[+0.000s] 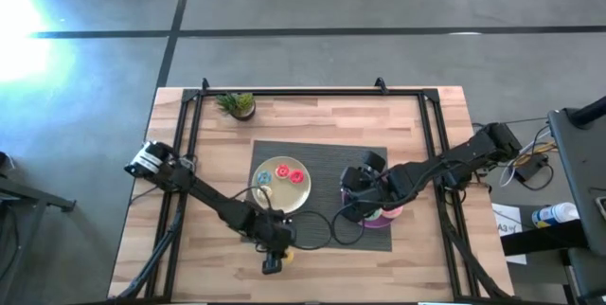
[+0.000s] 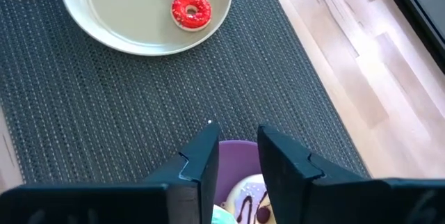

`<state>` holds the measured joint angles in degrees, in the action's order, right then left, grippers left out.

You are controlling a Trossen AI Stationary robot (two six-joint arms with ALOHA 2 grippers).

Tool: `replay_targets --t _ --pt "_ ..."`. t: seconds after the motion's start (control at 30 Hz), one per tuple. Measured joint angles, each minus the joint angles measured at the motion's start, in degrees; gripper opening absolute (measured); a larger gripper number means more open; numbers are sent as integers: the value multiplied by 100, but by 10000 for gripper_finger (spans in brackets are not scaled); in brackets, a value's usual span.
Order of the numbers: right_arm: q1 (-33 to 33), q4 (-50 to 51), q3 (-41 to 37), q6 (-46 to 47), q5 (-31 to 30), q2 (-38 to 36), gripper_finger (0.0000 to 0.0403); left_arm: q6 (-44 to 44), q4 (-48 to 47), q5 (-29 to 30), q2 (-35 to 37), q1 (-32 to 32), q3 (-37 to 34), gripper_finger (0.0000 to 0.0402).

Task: Pick & Place donuts
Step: Put the small yellow donut on the white plate

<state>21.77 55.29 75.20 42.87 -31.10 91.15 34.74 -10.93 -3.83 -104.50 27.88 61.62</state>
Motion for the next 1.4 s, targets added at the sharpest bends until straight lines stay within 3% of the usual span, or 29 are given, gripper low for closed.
replay_targets --t 0.2,0.5,0.73,0.93,1.07,1.23,1.4 --pt "25 20 0 -4 -1 0 100 55 -438 33 -220 4 226 99" --pt "23 26 0 -153 -41 0 89 -58 -600 49 -210 -41 298 6" --pt "23 34 0 -306 -46 0 81 -629 -1868 325 612 -544 414 1" --pt "23 99 -11 -306 -150 -14 87 -1191 -1919 797 1375 -1591 283 1" --pt "21 176 -13 -304 -207 -21 89 -1530 -1801 679 1288 -2089 188 1" --pt "23 192 -15 -298 -211 -31 83 -1519 -1892 471 869 -2181 101 1" --pt "23 181 -24 -254 -321 -33 77 -1256 -2002 477 651 -2167 82 44"
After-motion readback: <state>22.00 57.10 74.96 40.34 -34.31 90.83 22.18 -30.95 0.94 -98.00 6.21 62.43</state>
